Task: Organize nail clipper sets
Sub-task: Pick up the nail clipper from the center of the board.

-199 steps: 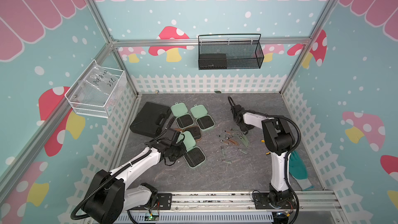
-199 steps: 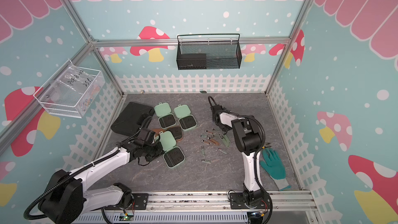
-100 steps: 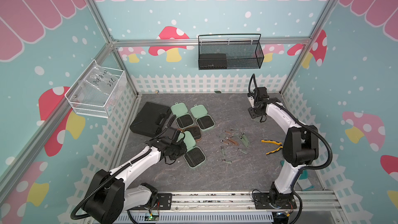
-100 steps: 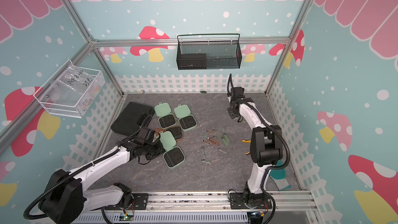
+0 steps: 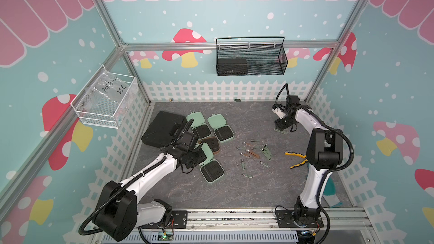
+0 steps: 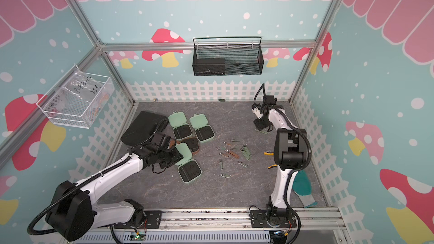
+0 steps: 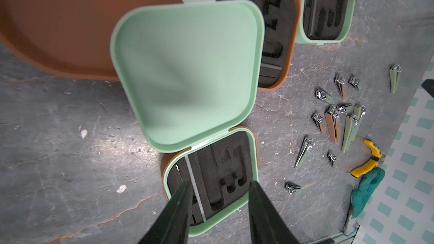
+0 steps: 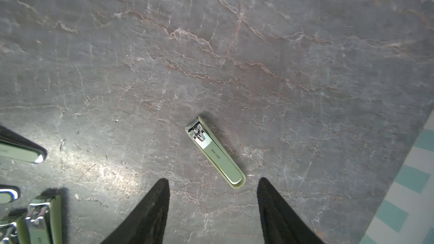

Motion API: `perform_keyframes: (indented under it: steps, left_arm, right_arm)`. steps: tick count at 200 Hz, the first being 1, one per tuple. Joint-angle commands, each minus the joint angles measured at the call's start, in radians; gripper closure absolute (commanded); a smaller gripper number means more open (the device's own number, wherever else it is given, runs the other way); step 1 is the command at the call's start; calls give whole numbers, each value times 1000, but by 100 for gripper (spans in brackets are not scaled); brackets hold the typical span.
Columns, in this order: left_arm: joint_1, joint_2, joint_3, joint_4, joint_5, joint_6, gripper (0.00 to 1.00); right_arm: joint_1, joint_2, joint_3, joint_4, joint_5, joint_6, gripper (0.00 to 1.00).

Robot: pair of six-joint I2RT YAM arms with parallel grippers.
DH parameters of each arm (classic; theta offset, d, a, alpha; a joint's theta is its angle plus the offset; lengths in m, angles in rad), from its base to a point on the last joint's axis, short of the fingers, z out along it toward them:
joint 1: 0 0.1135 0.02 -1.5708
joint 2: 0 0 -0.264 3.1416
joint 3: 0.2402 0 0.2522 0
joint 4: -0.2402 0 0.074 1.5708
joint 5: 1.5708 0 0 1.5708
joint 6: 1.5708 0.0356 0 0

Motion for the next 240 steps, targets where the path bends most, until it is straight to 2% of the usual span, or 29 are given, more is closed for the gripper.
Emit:
perform_keyframes:
  steps: [1, 94, 128, 182, 240]
  left_arm:
    - [-6, 14, 40, -25, -33, -9, 57]
    - [-27, 60, 78, -26, -29, -25, 57]
    - [-31, 56, 85, -34, -37, -31, 57]
    - [-38, 50, 96, -45, -48, -37, 57]
    - [-50, 39, 101, -55, -58, -38, 57]
  right_arm:
    - [-1, 45, 37, -44, -12, -75, 37]
    - [-21, 170, 112, -82, 17, -112, 37]
    - [-38, 215, 133, -105, 14, -118, 43]
    - [-56, 240, 130, -157, -31, -121, 66]
    - [-56, 295, 145, -206, -69, -124, 66]
